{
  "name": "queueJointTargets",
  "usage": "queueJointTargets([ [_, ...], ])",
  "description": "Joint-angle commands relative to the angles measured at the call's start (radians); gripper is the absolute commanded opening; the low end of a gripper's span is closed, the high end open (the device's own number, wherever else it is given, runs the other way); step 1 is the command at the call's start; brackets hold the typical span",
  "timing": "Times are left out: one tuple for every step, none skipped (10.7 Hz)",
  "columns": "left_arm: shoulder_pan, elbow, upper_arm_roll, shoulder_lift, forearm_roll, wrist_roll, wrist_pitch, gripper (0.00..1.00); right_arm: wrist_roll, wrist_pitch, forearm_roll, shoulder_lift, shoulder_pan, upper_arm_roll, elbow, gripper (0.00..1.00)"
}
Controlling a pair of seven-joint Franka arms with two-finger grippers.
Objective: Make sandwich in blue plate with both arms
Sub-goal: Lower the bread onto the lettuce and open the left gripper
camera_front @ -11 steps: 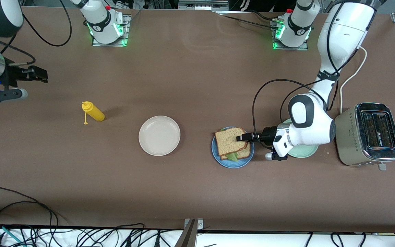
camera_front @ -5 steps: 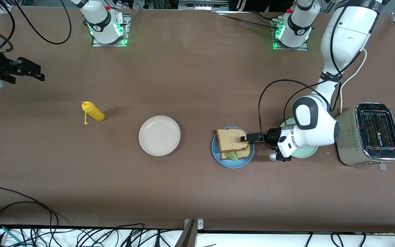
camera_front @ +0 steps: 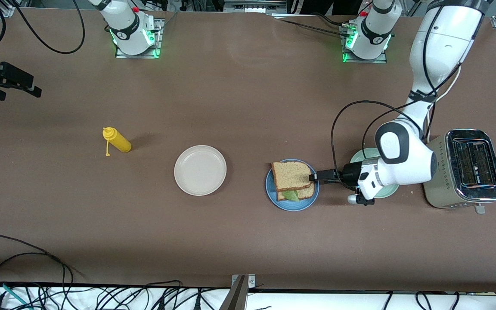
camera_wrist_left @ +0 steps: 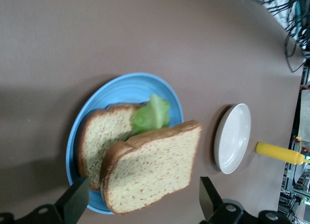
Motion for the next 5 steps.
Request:
queueJointTargets([
  [0.058,-0.029,0.004,-0.138,0.228,0.02,-0.041,1.0,-0.013,-0.022,0.01,-0.04,-0.003,0.009,0.018,1.0],
  [0.078,-0.032,0.004,-0.195,0.322,0.017,-0.076,1.0,-0.007,-0.017,-0.028,0.011,0.011,0.022,0.007,1.0],
  [0.095,-0.064,0.004,-0.256,0.374,0.014,-0.078,1.0,0.001,-0.008,-0.11,0.07,0.037,0.048,0.015,1.0],
  [0.123,-0.098,0.004,-0.316,0.382,0.011,-0.078,1.0,0.005,0.002,-0.139,0.091,0.054,0.061,0.022,1.0],
  [0.159,-0.132,0.007,-0.383,0.385,0.012,-0.078,1.0,0.039,0.013,-0.133,0.092,0.063,0.067,0.021,1.0],
])
